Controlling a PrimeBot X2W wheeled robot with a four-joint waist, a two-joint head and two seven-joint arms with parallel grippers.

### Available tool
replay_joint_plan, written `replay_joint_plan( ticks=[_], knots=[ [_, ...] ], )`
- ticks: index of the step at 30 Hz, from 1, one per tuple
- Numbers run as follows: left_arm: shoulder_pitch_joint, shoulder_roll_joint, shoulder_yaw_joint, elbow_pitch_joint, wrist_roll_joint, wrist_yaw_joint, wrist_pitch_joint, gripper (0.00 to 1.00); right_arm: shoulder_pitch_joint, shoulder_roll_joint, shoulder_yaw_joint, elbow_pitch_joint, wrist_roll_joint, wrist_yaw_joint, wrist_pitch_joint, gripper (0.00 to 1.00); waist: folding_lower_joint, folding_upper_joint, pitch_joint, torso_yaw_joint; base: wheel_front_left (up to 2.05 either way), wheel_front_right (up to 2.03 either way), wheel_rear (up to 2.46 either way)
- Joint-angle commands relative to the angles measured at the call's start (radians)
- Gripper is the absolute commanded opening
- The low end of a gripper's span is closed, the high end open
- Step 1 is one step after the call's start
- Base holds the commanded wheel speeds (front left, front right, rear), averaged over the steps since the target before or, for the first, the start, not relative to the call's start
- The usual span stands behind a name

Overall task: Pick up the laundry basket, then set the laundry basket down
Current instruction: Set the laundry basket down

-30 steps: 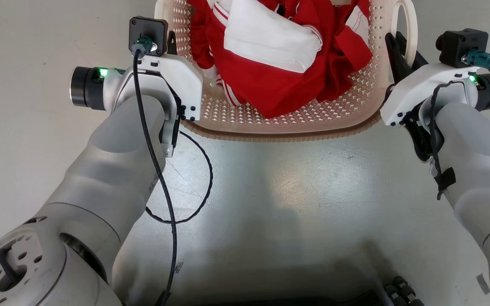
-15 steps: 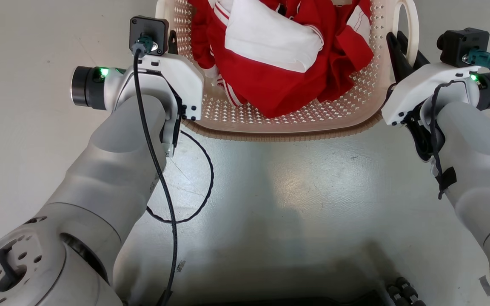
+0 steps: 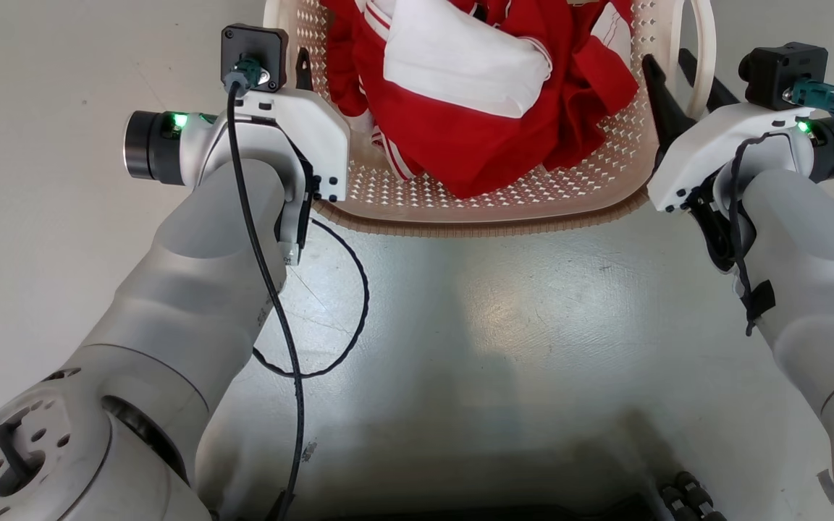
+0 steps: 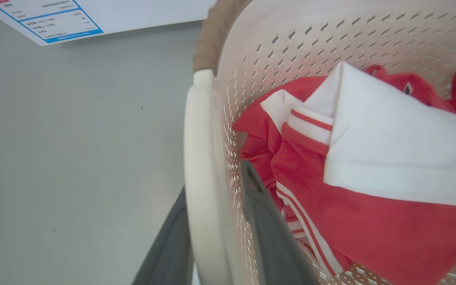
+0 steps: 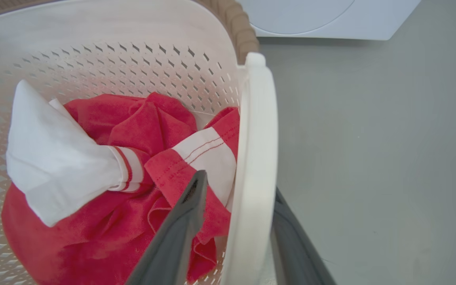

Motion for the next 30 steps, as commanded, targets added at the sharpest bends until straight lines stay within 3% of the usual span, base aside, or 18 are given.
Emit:
replay_joint_plan(
  ticks=[1, 2, 3, 4, 7, 20, 30],
  knots=[
    [-0.008, 0.013, 0.013, -0.005, 0.011, 0.006, -0.008, 0.41, 0.038, 0.011, 0.006, -0.001, -0.005, 0.006, -0.014, 0.84, -0.0001, 0.0, 0.0, 0.0, 0.0, 0.0, 0.0],
    [-0.008, 0.013, 0.014, -0.005, 0.011, 0.006, -0.008, 0.44, 0.037, 0.011, 0.005, 0.0, -0.006, 0.006, -0.014, 0.96, -0.0001, 0.0, 0.0, 0.0, 0.0, 0.0, 0.0],
    [-0.008, 0.013, 0.016, -0.006, 0.013, 0.006, -0.008, 0.49, 0.037, 0.011, 0.003, 0.0, -0.007, 0.006, -0.014, 1.0, -0.0001, 0.0, 0.0, 0.0, 0.0, 0.0, 0.0],
    [-0.008, 0.013, 0.018, -0.006, 0.014, 0.007, -0.008, 0.71, 0.037, 0.012, 0.002, 0.0, -0.008, 0.006, -0.014, 1.0, -0.0001, 0.0, -0.001, 0.0, 0.0, 0.0, 0.0],
    [-0.009, 0.013, 0.025, -0.008, 0.018, 0.008, -0.008, 1.0, 0.036, 0.012, -0.006, -0.005, -0.011, 0.006, -0.014, 1.0, -0.0001, 0.0, -0.002, -0.001, 0.0, 0.0, 0.0],
    [0.033, 0.014, 0.106, -0.009, 0.055, 0.021, -0.008, 1.0, 0.071, 0.002, -0.104, -0.071, -0.058, 0.006, -0.014, 1.0, -0.0001, 0.0, -0.082, -0.012, 0.0, 0.0, 0.0],
    [0.177, 0.047, 0.32, -0.188, 0.19, 0.031, -0.008, 1.0, 0.164, -0.014, -0.255, -0.159, -0.162, 0.006, -0.014, 1.0, -0.0001, 0.0, -0.244, -0.014, 0.0, 0.0, 0.0]
  ],
)
